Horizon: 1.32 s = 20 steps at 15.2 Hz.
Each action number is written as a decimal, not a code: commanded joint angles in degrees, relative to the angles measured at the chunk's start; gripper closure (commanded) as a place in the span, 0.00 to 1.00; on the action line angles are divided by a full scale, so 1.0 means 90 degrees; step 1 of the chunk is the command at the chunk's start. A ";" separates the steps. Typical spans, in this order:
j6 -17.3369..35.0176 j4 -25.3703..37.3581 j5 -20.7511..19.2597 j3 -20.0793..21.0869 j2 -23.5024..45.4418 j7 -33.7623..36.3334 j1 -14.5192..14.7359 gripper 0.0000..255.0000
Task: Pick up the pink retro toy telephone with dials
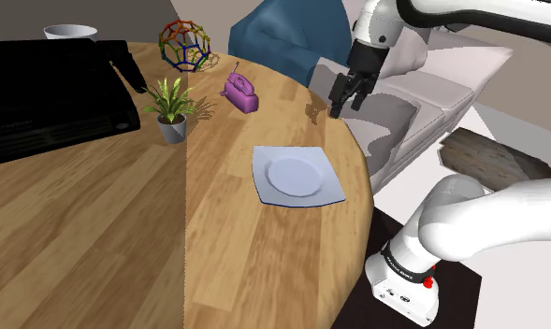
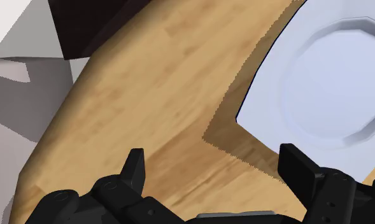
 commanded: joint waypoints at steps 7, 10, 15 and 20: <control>0.0613 0.0912 -0.0060 0.0116 0.1479 0.0099 -0.0019 0.00; 0.0809 0.1477 -0.0111 0.0168 0.2220 0.0159 -0.0028 0.00; 0.0972 0.2592 -0.0231 0.0244 0.3464 0.0273 -0.0034 0.00; 0.0914 0.3968 -0.0386 0.0299 0.4754 0.0389 -0.0014 0.00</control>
